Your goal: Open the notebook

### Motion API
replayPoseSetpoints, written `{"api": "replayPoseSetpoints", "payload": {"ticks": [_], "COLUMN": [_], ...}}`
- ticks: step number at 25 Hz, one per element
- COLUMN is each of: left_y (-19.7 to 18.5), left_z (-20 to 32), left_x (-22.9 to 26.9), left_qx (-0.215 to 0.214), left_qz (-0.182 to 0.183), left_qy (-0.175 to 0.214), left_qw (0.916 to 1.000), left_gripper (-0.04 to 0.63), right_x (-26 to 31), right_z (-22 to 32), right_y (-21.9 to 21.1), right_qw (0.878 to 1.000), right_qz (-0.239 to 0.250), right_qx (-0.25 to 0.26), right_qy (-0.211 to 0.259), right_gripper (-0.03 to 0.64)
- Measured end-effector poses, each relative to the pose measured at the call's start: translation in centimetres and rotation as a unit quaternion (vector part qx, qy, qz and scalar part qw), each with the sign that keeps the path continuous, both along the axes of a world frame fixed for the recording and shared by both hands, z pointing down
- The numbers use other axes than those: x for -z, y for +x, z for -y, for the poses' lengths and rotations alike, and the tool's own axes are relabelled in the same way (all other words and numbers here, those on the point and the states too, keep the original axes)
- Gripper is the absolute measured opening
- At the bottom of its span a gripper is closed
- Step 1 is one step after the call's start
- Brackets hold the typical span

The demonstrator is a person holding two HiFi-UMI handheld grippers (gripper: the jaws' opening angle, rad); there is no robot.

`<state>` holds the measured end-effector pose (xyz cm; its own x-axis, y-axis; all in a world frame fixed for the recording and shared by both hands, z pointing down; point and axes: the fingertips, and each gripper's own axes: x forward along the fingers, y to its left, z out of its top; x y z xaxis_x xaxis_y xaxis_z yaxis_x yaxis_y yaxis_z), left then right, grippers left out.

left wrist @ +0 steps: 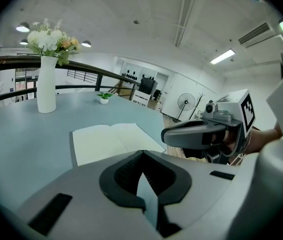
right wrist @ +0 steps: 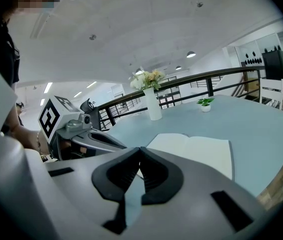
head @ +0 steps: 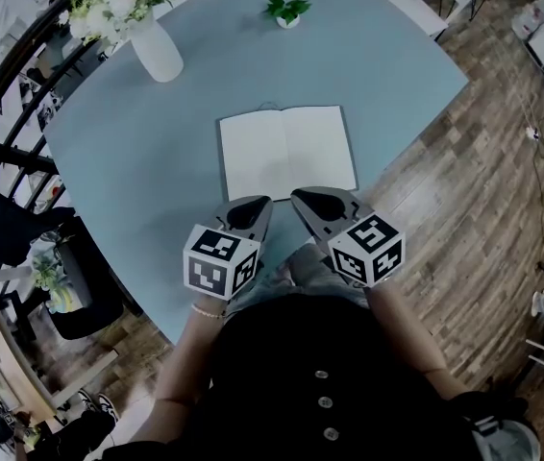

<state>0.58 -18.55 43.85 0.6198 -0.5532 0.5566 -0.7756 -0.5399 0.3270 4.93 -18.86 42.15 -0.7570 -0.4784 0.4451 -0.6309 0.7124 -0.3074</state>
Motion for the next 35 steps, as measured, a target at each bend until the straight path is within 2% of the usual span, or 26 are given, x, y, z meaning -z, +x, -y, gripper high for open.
{"api": "replayPoseSetpoints", "payload": {"ticks": [14, 35], "left_y": [0.43, 0.52], "left_z": [0.1, -0.19], "left_x": [-0.06, -0.22], "left_qx": [0.003, -0.004], "left_qz": [-0.006, -0.003], "left_qy": [-0.003, -0.01], "left_qw": [1.0, 0.9999], "left_gripper": [0.017, 0.017], "right_x": [0.2, 0.05], "right_z": [0.54, -0.03], "right_y": [0.63, 0.46], "right_qw": [1.0, 1.0], "right_qz": [-0.001, -0.002], "right_qx": [-0.02, -0.008], "right_qy": [0.01, 0.007], "right_gripper": [0.003, 0.002]}}
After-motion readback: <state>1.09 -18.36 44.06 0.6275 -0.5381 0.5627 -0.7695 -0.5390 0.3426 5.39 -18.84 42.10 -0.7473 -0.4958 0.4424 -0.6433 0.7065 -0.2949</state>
